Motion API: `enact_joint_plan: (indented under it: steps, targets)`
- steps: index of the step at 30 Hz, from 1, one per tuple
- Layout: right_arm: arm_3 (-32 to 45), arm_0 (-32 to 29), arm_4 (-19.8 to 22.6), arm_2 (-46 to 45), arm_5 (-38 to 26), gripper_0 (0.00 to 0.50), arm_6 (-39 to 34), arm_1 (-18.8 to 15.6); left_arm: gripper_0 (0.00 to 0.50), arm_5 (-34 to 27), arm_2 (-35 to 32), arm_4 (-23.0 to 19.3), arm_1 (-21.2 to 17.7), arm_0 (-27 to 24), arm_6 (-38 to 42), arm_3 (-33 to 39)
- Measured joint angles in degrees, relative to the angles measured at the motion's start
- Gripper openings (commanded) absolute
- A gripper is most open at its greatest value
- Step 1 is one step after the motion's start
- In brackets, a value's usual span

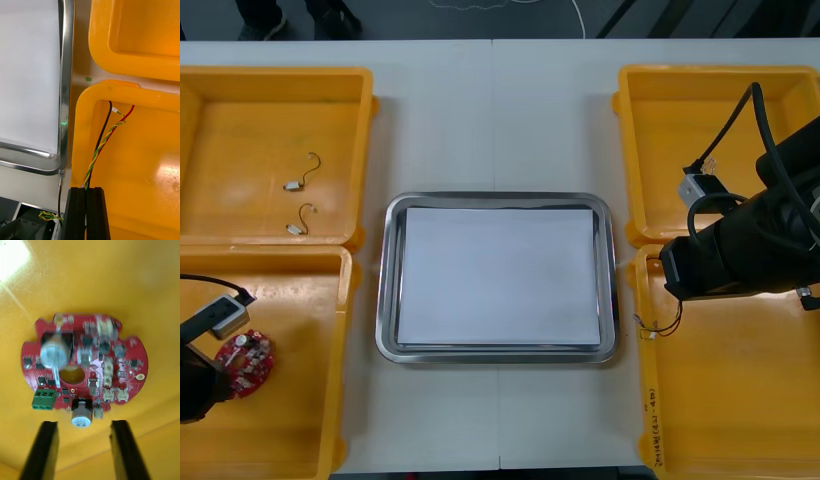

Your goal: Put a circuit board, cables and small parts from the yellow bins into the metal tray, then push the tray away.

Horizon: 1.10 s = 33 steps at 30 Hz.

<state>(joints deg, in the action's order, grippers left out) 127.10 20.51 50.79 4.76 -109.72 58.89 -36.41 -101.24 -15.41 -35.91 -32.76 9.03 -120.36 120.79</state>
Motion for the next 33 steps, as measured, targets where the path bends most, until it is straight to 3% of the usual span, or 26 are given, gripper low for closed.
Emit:
enact_joint_plan:
  steps: [7, 17, 28, 33]
  targets:
    - [0.0, 0.0, 0.0, 0.1, 0.0, 0.000, 0.0, 0.0, 0.500, -0.3, -0.6, 0.1, 0.0, -0.1, 0.0, 0.0]
    - [0.0, 0.0, 0.0, 0.1, 0.0, 0.000, 0.0, 0.0, 0.500, -7.9, -8.7, 0.0, 0.0, -3.3, 0.0, 2.2]
    - [0.0, 0.0, 0.0, 0.2, 0.0, 0.000, 0.0, 0.0, 0.500, -8.2, -12.0, -1.3, -0.6, -4.3, 0.5, 3.5]
    - [0.0, 0.0, 0.0, 0.2, 0.0, 0.000, 0.0, 0.0, 0.500, -8.2, -12.2, -2.6, -1.4, -4.9, 5.9, 3.5]
